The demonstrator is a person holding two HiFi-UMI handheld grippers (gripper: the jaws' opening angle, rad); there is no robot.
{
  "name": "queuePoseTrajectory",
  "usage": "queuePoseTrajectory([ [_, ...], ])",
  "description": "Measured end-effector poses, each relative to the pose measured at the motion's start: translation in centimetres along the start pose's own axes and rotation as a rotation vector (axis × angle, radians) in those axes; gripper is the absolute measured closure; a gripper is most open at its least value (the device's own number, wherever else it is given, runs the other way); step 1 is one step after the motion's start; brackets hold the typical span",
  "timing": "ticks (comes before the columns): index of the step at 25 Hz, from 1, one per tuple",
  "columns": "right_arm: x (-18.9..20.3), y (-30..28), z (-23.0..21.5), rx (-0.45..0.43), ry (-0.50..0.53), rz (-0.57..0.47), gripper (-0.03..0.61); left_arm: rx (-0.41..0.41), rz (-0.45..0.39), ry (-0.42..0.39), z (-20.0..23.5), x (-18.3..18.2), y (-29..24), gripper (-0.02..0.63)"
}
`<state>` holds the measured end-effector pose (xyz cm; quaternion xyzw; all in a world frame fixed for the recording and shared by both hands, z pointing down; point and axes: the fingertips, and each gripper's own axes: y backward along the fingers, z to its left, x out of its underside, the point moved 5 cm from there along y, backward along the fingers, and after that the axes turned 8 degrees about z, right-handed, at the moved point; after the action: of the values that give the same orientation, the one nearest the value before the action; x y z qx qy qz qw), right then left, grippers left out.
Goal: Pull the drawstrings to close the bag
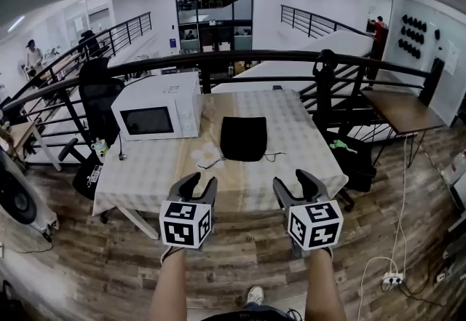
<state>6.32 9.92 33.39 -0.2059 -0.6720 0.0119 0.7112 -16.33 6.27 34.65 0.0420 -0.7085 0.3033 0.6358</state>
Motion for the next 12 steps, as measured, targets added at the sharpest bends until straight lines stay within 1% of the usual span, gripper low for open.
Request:
queuePoseTrajectory([
  [5, -0.5, -2.4, -2.3, -0.035, 0.01, 0.001, 0.323, -0.012, 0.005, 0.014, 0.1, -0.9, -2.8, 0.419],
  [12, -1.3, -5.6, -5.8, -0.074, 0.021, -0.005, 0.314, -0.051, 0.017, 0.01, 0.2, -2.3, -6.6, 0.417],
])
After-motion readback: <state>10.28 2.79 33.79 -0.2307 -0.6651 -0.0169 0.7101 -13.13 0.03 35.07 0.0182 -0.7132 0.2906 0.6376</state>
